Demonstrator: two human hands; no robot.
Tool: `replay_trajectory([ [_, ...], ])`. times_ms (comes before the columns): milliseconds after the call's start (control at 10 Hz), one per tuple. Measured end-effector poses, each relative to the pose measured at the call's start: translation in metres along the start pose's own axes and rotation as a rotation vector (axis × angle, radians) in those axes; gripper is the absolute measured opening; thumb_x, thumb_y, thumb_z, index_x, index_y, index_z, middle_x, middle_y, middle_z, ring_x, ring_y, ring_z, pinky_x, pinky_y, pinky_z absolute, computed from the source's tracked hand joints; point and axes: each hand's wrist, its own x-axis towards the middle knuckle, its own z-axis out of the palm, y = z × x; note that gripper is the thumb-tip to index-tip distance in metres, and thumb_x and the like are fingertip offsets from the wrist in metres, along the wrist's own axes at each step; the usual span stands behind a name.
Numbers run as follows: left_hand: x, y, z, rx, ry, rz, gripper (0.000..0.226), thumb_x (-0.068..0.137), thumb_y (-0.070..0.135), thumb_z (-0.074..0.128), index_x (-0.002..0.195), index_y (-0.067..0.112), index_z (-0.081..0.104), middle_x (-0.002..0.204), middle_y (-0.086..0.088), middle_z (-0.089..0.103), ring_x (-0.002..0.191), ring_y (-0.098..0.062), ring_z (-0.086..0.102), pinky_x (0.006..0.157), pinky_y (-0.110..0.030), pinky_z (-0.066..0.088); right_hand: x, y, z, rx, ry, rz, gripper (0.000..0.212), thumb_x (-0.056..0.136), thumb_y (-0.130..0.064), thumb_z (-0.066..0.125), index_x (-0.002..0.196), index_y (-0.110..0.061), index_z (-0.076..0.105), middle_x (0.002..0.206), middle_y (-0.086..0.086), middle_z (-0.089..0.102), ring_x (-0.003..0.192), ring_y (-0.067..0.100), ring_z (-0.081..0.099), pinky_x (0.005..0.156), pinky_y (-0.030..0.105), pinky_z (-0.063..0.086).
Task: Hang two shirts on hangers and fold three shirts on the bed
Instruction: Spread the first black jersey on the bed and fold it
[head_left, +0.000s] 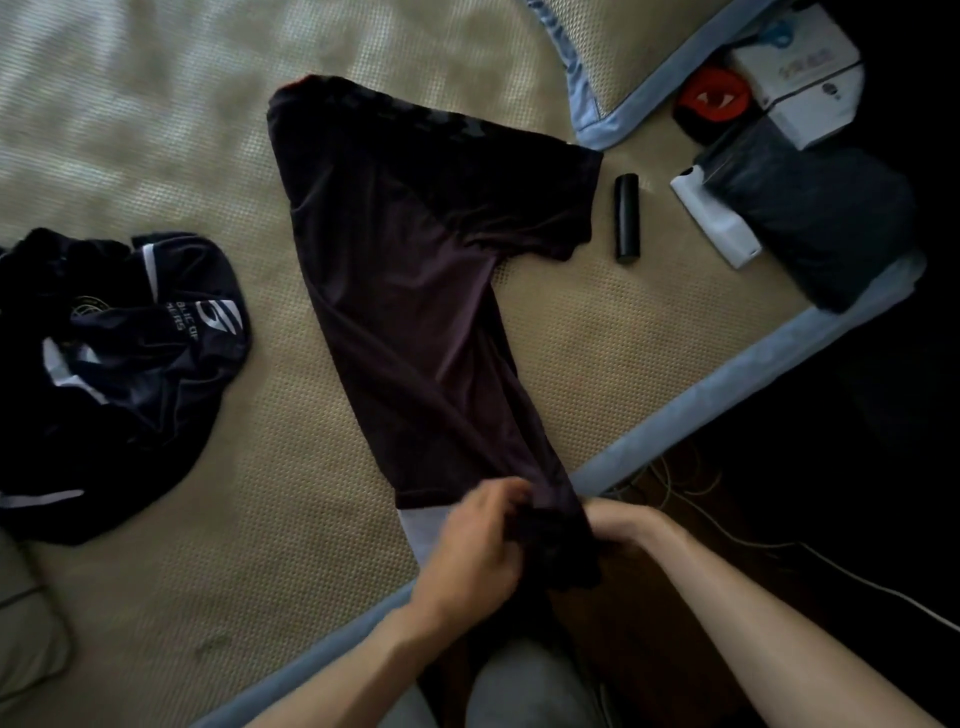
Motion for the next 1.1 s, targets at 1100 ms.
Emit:
replay_trajectory([
  [1100,-0.12,-0.036,-0.052,0.48,-0.474,-0.26,0.034,0.098,0.048,0.041,0.125,0.032,0.053,0.091,0.011,0.052,0.1,-0.019,0.068,0.076,-0.026,0.041,-0.028,-0.002,0.009,-0.438,0.209,0.167,0.026,0.098,-0.014,0.06,0.123,-0.013,0.055,0.109,0.005,0.064,0.095,0.025,0.069,0.073,0.036,0.062],
])
